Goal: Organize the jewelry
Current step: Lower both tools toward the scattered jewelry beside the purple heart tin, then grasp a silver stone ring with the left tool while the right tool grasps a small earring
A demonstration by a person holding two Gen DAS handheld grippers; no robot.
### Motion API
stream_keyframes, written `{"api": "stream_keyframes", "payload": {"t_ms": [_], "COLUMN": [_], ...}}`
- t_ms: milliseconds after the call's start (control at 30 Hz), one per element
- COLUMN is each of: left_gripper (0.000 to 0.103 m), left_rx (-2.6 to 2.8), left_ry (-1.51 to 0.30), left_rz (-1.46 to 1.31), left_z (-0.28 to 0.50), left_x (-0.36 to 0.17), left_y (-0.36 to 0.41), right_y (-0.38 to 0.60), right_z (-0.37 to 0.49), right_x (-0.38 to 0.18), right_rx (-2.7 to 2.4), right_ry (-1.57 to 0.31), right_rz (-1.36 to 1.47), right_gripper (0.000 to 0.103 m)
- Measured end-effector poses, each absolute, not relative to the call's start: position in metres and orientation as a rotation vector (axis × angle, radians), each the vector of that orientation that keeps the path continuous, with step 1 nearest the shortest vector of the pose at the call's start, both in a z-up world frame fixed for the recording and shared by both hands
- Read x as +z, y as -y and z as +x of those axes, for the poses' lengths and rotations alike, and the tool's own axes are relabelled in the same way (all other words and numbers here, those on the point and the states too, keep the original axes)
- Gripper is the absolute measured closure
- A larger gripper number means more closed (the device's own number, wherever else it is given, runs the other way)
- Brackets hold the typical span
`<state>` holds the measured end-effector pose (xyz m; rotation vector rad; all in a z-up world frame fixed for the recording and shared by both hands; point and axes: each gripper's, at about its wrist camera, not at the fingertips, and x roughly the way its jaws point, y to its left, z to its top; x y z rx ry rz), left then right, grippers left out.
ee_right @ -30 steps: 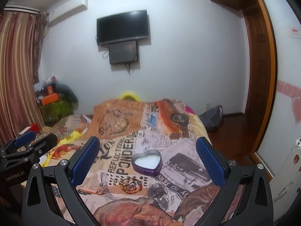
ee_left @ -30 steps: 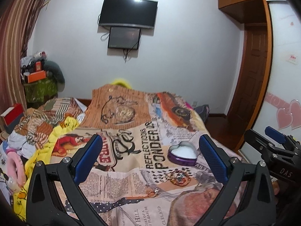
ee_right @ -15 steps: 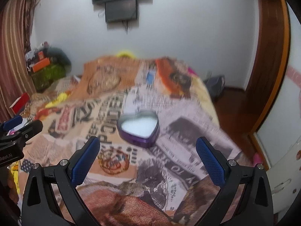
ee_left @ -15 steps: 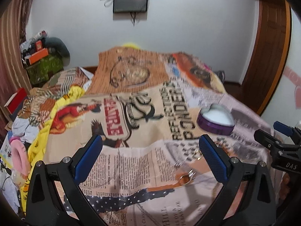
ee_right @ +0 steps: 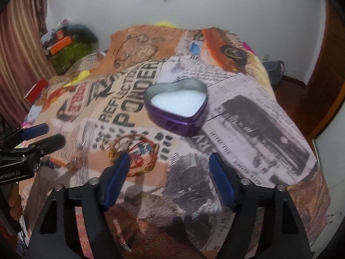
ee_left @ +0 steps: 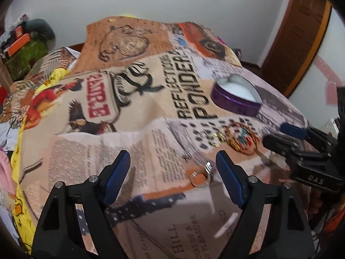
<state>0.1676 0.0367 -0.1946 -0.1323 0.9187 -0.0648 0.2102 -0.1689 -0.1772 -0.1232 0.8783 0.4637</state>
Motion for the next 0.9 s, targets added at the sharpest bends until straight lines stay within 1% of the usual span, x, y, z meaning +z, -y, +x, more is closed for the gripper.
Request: {"api": "stream_keyframes", "payload": {"t_ms": [67, 100, 133, 300, 367, 533, 633, 700, 800, 833, 867, 900], "left_gripper": [0.025, 0.026, 0.028, 0.045, 0.058, 0.072, 0.076, 0.076, 0.078, 0.082, 0.095, 0.095], "left_rx": [-0.090, -0.100, -0.111, -0.144, -0.167, -0.199, -0.207, -0.209, -0.208, -0.204, -0.200, -0.196], "left_ry": [-0.933, -0.938, -0.944, -0.962, -0.969, -0.973, -0.966, -0.959, -0.948, -0.940, -0.933, -0.934], "left_rz": [-0.127, -0.128, -0.130, -0.135, -0.143, -0.137, -0.130, -0.131, -0.136, -0.137, -0.136, -0.137], "left_z": [0.165, 0.164, 0.163, 0.162, 0.163, 0.164, 0.165, 0.165, 0.165, 0.165, 0.165, 0.165], "left_x": [-0.197, -0.198, -0.200, -0.203, -0.205, -0.209, -0.210, -0.211, -0.211, -0.210, -0.210, -0.210], "left_y": [-0.031, -0.029, -0.027, -0.021, -0.019, -0.014, -0.012, -0.012, -0.014, -0.015, -0.015, -0.016], "right_y": [0.167, 0.165, 0.163, 0.157, 0.156, 0.151, 0.146, 0.141, 0.131, 0.129, 0.128, 0.127], "right_z": [0.209, 0.208, 0.207, 0.207, 0.208, 0.210, 0.211, 0.211, 0.214, 0.215, 0.216, 0.217], "right_x": [-0.179, -0.179, -0.180, -0.182, -0.184, -0.185, -0.182, -0.181, -0.183, -0.184, -0.185, -0.185], "right_rx": [0.488, 0.503, 0.515, 0.558, 0.573, 0.589, 0.613, 0.621, 0.638, 0.641, 0.640, 0.640], "right_ry": [-0.886, -0.891, -0.894, -0.916, -0.931, -0.945, -0.938, -0.935, -0.943, -0.948, -0.952, -0.954], "right_rz": [-0.127, -0.130, -0.130, -0.126, -0.120, -0.115, -0.112, -0.121, -0.142, -0.148, -0.153, -0.154], "right_gripper": [0.041, 0.043, 0.045, 0.050, 0.056, 0.064, 0.067, 0.069, 0.075, 0.076, 0.076, 0.077]}}
